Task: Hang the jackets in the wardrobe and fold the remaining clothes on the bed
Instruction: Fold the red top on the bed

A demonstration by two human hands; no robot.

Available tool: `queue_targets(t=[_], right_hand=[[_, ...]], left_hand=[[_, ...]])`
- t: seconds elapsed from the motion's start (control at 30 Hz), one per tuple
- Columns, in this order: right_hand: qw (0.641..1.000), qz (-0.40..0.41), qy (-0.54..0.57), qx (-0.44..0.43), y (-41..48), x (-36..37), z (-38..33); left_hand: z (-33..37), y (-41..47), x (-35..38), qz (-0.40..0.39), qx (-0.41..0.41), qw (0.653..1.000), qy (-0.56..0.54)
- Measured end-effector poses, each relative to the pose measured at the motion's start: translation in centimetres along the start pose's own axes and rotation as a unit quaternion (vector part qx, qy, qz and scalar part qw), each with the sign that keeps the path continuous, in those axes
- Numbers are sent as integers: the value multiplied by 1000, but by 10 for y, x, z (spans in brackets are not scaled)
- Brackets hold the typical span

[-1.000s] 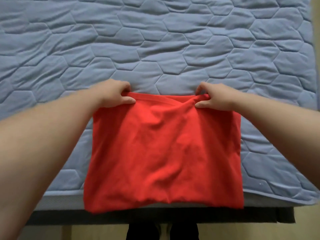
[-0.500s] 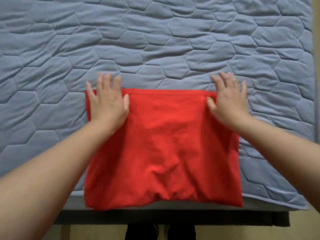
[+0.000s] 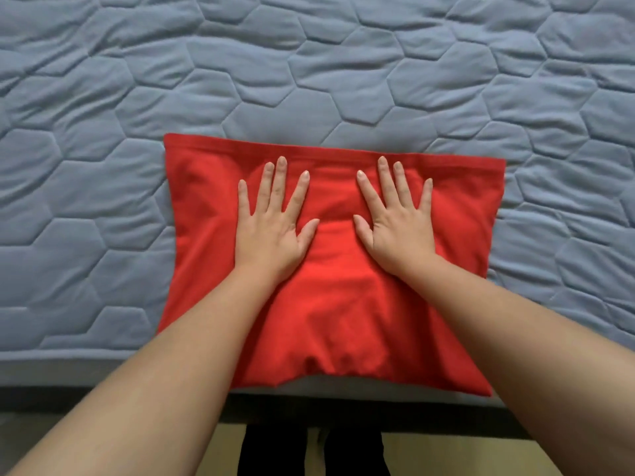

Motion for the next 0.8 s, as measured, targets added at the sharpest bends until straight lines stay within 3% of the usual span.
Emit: queue_targets(t=[0.23,0.33,0.37,0.4,0.43,0.5,0.53,0.6,0.67,0.8], right_hand=[[988,-141,-65,-5,-11,-39,-16],[986,-164,-32,-8,-6,-57,-31],[986,-164,-16,-17,-3,-61,-36],[986,-164,-7,-31,0,-65,-41],[986,-162,-4,-47,5,-66,-44],[986,-151,-1,-68,19,-67,-49],[987,-143,5,-70,27,-68,-51],[991,-116,17,-62,49,-71,-52],[992,-110,29,-55,68,-74,-54],[974,-215,40,-61,85,-76,-58]], left_hand=[[45,-148,-25,-82,-39,994,-61],[78,-195,-30,-92,-101,976,-172],[86,-205,-23,-128,-171,942,-261],[94,-215,-10,-175,-269,870,-374],[103,-222,2,-194,-378,756,-497],[122,-220,17,-113,-523,500,-680],[127,-213,23,-56,-549,422,-719],[135,-198,32,12,-563,334,-756],[143,-189,38,44,-573,274,-772],[154,-186,38,67,-569,234,-786]])
Point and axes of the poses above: each hand's wrist, its own y-axis towards the middle knuckle, its own x-axis out of the palm, z = x × y, the point moved 6 cm from there along y, towards the middle knuckle, and after that the axes turned 10 degrees about x, right-handed, at the moved point
